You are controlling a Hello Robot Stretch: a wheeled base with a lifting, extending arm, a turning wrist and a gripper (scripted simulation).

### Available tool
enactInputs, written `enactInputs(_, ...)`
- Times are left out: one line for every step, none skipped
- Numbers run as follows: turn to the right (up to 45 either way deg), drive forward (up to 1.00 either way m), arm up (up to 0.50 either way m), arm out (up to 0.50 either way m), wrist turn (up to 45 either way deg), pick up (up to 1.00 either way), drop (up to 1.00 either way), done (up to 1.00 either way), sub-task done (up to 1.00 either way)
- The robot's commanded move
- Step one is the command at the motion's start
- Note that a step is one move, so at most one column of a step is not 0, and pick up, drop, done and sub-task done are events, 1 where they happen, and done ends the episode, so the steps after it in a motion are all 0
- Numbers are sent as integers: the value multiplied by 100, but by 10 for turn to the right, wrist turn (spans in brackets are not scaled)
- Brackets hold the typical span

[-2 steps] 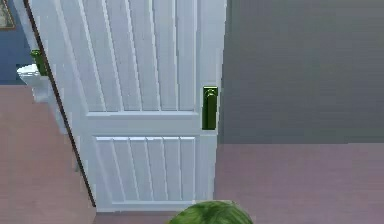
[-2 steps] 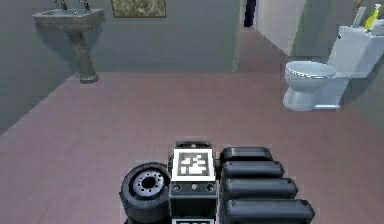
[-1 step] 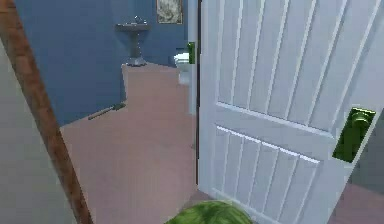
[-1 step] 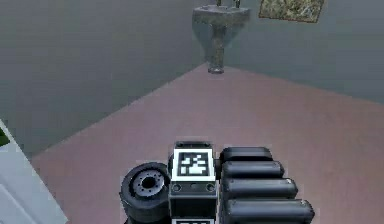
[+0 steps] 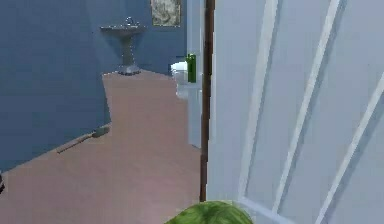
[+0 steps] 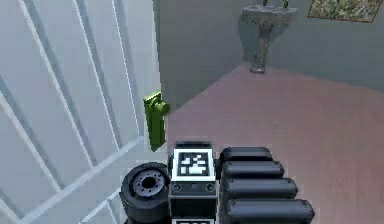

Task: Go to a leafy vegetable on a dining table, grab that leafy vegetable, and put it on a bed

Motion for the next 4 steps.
enactInputs(-450,0,0,0,0,0,0,0,0)
enactInputs(-90,0,0,0,0,0,0,0,0)
enactInputs(0,45,0,0,0,0,0,0,0)
enactInputs(390,0,0,0,0,0,0,0,0)
